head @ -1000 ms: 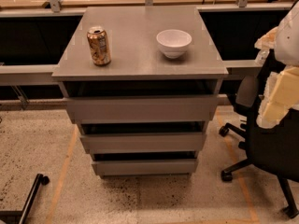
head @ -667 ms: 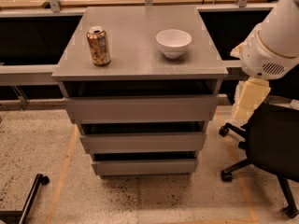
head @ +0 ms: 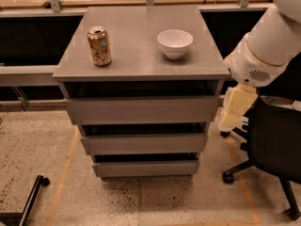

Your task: Open middle drawer

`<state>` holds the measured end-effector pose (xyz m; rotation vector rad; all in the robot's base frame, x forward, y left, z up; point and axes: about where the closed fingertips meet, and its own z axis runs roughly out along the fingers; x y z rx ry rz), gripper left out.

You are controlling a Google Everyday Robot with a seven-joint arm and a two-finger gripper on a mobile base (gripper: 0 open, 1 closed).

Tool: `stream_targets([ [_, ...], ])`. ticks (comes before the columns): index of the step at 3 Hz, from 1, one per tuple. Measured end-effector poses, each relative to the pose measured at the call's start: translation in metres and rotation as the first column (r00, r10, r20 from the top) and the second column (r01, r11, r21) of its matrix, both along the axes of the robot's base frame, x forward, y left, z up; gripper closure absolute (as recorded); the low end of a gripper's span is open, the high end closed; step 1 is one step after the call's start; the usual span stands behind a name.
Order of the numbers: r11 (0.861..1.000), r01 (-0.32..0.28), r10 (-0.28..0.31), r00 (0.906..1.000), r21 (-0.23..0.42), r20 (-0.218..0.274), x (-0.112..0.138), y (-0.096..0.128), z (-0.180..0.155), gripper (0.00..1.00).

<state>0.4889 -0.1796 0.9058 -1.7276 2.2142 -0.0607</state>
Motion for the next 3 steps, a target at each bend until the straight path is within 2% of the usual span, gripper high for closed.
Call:
stream_targets([
  [1,0.999,0.018,-0.017,0.9998,0.049,-0.012,0.002,0.010,-0.028,0.00],
  [2,0.998,0.013,-0.011,0.9996,0.065,-0.028,0.016,0.023,-0.060,0.00],
  [3,0.993,-0.005,0.008,0.9995,0.115,-0.029,0.035,0.036,-0.088,0.00],
])
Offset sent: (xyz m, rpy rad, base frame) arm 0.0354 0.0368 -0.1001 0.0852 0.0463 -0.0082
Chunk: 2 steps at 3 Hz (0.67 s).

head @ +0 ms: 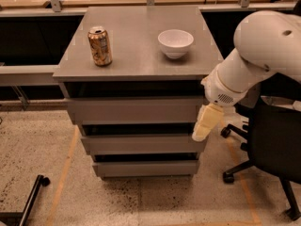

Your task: Open middle drawer

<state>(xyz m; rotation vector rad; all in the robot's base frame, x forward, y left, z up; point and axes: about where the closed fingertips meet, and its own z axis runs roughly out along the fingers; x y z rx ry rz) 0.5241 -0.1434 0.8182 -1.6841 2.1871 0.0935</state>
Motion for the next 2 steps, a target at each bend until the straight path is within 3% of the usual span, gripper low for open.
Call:
stream_targets([
  [1,0.999,-0.004,0.005,0.9996,0.051,-0.026,0.0178,0.0113,-0.0218,0.00],
  [2,0.998,-0.003,0.005,0.9994,0.056,-0.035,0.0191,0.0118,-0.0266,0.00],
])
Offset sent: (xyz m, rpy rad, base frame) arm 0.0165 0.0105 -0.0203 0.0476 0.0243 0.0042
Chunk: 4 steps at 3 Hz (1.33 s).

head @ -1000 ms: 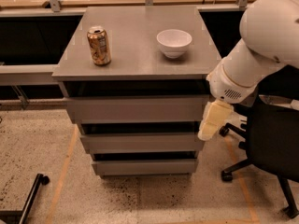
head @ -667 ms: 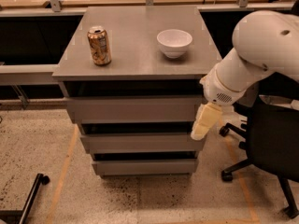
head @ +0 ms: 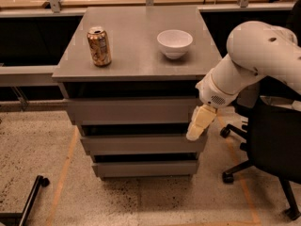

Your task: Open middle drawer

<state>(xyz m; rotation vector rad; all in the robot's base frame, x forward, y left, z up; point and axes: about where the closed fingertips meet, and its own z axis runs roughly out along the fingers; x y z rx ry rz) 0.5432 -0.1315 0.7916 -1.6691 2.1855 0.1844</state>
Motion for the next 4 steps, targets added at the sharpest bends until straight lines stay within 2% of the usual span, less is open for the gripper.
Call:
stream_targets([
  [1,1.000,0.023,-0.023,0.9997,0.019,-0.012,-0.005,-0.002,-0.013,0.00],
  [2,0.993,0.024,-0.023,0.9997,0.113,-0.013,-0.008,-0.002,-0.041,0.00],
  [3,0.989,0.020,-0.019,0.9998,0.147,-0.012,0.000,-0.002,-0.073,0.00],
  [4,0.988,0.012,-0.005,0.9992,0.157,-0.040,0.012,0.001,-0.103,0.00],
])
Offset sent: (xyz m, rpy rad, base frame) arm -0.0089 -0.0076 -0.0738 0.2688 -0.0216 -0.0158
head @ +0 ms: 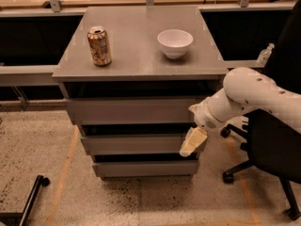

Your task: Open middle drawer

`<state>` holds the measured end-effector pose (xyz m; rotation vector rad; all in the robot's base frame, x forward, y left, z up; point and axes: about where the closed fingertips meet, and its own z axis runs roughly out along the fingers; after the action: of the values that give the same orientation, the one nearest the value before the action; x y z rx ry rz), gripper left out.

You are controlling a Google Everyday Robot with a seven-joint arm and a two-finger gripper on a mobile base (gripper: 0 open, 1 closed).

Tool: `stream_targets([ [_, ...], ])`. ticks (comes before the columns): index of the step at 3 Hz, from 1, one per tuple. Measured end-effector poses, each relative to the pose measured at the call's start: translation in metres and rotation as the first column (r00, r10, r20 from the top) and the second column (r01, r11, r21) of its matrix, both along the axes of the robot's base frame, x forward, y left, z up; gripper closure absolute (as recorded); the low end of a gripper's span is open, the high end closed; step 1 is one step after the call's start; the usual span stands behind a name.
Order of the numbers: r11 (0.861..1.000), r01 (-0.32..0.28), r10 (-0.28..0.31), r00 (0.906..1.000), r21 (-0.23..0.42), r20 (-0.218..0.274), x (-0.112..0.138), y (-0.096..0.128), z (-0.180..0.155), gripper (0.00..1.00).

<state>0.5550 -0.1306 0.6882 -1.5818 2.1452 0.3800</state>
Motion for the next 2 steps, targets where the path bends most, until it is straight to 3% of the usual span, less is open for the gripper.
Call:
stream_targets([
  [1,1.000,-0.010,0.010,0.9988,0.003,-0.048,0.008,0.002,-0.031,0.00],
  [2,0.999,0.045,-0.042,0.9935,0.018,-0.105,0.014,-0.004,-0.064,0.00],
])
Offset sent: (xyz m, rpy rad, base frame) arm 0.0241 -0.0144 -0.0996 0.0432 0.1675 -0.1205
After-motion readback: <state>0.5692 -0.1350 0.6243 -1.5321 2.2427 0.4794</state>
